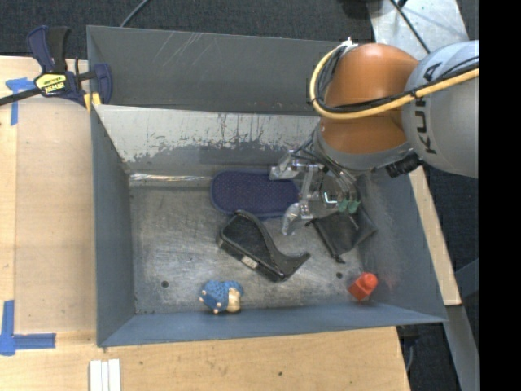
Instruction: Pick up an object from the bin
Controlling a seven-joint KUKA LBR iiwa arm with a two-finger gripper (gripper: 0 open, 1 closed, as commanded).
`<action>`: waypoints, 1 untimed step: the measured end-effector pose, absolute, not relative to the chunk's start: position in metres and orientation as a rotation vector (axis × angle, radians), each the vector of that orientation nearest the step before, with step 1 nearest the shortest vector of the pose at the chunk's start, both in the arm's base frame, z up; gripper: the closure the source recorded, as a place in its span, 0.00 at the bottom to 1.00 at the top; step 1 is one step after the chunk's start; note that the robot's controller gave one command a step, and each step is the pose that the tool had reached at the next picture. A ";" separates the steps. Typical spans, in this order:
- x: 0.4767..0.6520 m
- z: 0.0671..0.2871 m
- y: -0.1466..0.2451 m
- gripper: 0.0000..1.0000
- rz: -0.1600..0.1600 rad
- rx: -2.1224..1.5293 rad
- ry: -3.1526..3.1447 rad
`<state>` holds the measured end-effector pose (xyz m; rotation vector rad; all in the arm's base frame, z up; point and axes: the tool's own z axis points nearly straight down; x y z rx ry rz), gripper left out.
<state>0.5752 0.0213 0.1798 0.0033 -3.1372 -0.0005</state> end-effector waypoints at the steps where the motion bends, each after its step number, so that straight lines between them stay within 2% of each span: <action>1: 0.615 0.103 0.034 0.00 0.005 0.199 -3.155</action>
Offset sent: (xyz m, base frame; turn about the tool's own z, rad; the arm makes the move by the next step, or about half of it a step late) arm 0.0381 0.0192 -0.1030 -0.1345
